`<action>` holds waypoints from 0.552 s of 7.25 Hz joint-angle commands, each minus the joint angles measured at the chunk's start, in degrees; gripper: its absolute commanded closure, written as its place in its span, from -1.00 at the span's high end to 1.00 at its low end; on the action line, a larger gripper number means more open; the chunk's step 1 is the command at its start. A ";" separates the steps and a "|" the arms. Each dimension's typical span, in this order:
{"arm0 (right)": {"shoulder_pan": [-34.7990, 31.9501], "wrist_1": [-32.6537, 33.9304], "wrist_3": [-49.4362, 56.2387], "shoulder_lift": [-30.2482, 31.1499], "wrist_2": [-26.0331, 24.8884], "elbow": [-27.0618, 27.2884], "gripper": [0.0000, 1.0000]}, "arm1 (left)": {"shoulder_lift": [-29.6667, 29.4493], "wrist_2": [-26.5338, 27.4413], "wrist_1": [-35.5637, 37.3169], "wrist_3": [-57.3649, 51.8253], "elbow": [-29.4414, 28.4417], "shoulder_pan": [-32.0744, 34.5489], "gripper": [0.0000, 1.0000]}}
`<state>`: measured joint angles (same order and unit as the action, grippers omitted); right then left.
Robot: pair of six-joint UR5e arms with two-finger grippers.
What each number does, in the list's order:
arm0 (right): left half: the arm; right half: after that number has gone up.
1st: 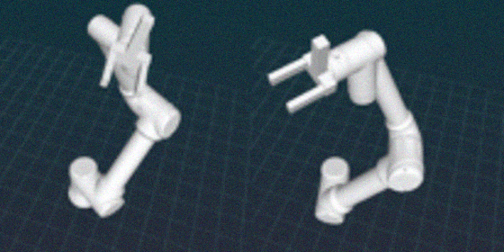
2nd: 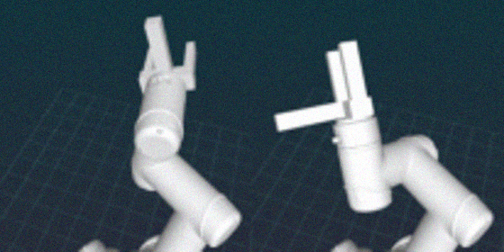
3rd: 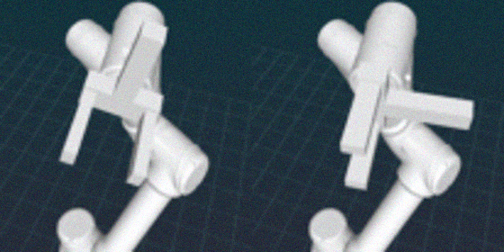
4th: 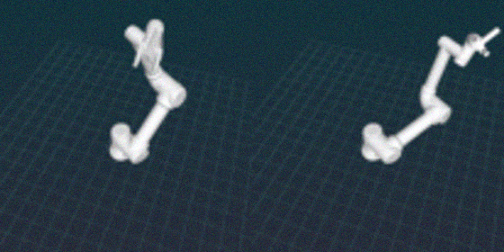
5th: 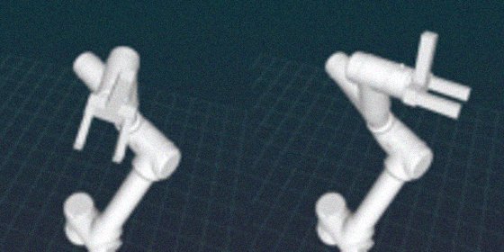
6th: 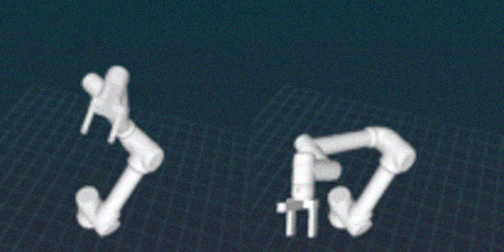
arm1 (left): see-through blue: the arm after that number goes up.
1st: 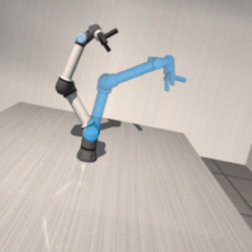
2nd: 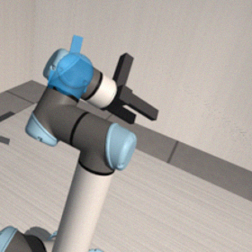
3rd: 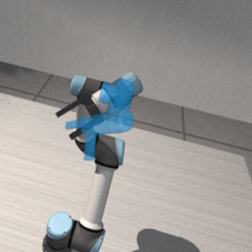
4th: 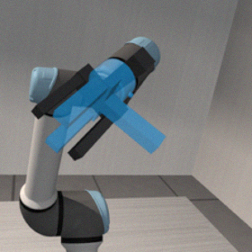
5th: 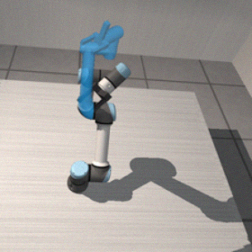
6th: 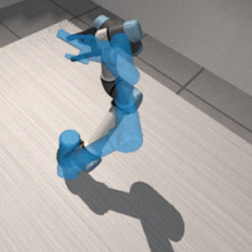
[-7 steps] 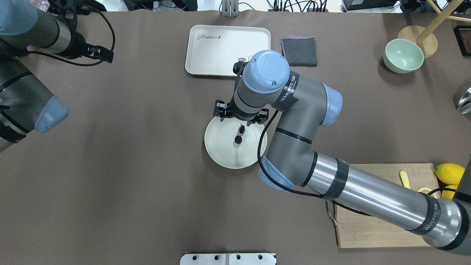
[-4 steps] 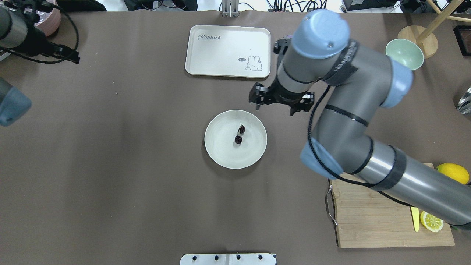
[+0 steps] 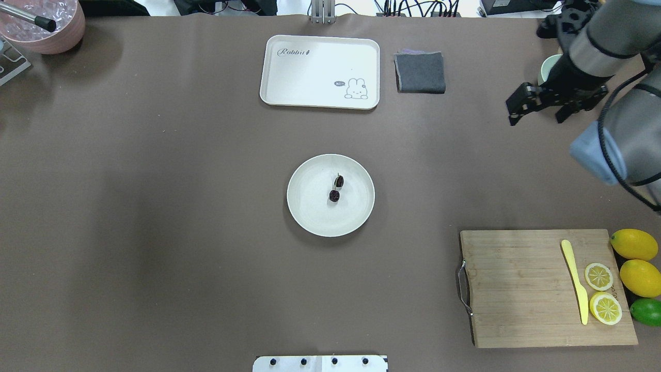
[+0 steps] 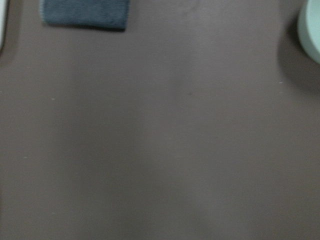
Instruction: Place red cherry on plate
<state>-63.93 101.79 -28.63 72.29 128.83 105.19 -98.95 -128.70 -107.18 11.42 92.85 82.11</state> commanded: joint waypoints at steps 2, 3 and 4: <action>-16.71 -0.54 25.58 10.65 6.94 -9.18 1.00 | 1.20 -0.94 8.30 -10.01 -0.30 6.65 0.96; -20.23 -0.62 28.08 12.33 6.61 -10.61 1.00 | 4.43 -0.77 6.73 -10.10 -0.04 6.66 0.96; -22.79 -0.71 29.93 14.87 5.82 -10.62 1.00 | 6.90 -0.42 4.63 -10.18 -0.65 6.57 0.96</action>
<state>-82.83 101.20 -2.11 84.17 134.99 95.56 -95.03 -129.43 -100.64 1.51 92.59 88.57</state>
